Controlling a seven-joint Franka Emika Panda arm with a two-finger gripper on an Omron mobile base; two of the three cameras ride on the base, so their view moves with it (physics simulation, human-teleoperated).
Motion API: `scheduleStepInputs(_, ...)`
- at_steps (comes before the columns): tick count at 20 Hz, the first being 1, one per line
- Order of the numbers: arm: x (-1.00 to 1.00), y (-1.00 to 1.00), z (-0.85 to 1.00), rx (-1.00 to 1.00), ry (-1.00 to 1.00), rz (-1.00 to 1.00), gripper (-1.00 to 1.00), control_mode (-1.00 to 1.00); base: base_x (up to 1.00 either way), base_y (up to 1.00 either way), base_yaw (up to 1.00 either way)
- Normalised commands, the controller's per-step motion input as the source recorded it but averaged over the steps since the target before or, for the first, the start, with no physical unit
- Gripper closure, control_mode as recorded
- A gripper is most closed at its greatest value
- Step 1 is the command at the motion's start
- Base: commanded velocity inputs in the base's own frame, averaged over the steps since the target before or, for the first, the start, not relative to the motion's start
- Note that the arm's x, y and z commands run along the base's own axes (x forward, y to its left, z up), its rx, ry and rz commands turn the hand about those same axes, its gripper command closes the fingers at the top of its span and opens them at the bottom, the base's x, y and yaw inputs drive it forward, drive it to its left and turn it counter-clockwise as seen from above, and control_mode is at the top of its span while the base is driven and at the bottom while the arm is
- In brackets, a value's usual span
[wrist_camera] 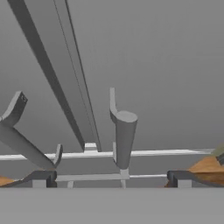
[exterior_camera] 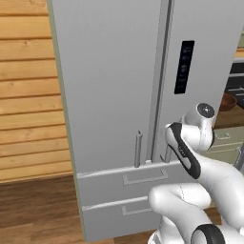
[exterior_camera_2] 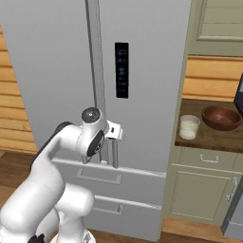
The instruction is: Grab a lemon wedge from the fridge and one ice cube from the ice bowl, and put them in the glass of lemonade.
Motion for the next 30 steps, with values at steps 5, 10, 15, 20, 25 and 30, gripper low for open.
scheduleStepInputs(5, 0.27, -0.01, -0.14, 0.00, 0.00, 0.00, -1.00, -1.00, 0.00, 0.00, 0.00)
scheduleStepInputs(10, 0.28, -0.09, -0.06, 0.00, 0.00, 0.00, -1.00, -1.00, 0.00, 0.00, 0.00)
scheduleStepInputs(15, 0.23, -0.13, -0.19, 0.00, -0.01, 0.00, -1.00, -1.00, 0.00, 0.00, 0.00)
scheduleStepInputs(20, 0.25, 0.00, -0.27, 0.00, 0.00, 0.00, -1.00, -1.00, 0.00, 0.00, 0.00)
scheduleStepInputs(25, 0.20, -0.03, -0.24, 0.00, 0.00, 0.00, -1.00, -1.00, 0.00, 0.00, 0.00)
scheduleStepInputs(30, 0.23, -0.08, -0.15, 0.00, 0.00, 0.00, -1.00, -1.00, 0.00, 0.00, 0.00)
